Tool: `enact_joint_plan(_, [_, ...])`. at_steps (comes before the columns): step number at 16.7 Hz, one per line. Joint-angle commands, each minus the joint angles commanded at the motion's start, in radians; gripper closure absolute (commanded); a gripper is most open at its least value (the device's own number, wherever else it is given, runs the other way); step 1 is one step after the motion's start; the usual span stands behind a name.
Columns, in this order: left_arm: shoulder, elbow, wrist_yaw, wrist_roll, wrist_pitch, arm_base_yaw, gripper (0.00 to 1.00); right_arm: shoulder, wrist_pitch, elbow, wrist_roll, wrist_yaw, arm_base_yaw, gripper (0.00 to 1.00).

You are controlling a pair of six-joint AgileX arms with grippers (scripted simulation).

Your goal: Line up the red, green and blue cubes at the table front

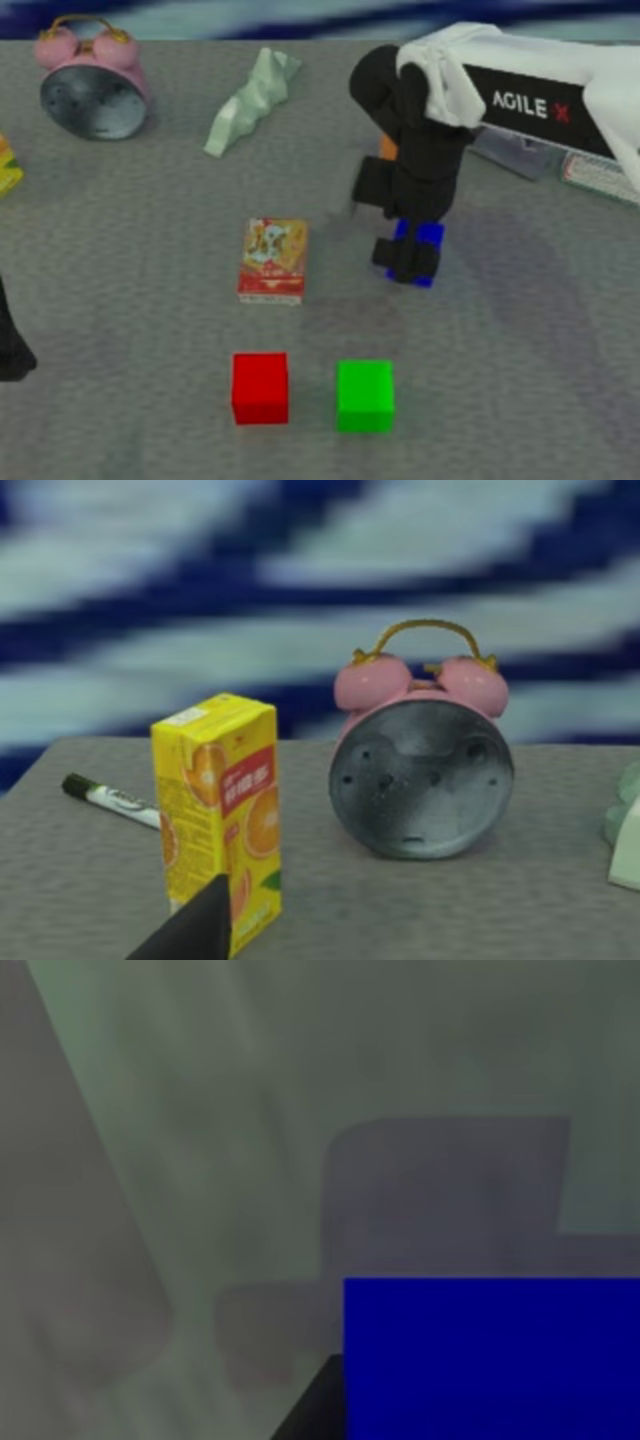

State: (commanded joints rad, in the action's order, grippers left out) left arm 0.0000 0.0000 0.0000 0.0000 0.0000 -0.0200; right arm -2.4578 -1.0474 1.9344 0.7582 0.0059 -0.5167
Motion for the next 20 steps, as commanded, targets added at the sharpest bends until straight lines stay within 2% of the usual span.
enact_joint_plan(6, [0.000, 0.000, 0.000, 0.000, 0.000, 0.000, 0.00, 0.029, -0.033, 0.017, -0.010, -0.011, -0.005, 1.00])
enact_joint_plan(13, [0.000, 0.000, 0.000, 0.000, 0.000, 0.000, 0.00, 0.072, -0.254, 0.192, -0.009, -0.011, -0.012, 1.00])
enact_joint_plan(20, [0.000, 0.000, 0.000, 0.000, 0.000, 0.000, 0.00, 0.104, -0.244, 0.157, -0.007, -0.012, -0.019, 1.00])
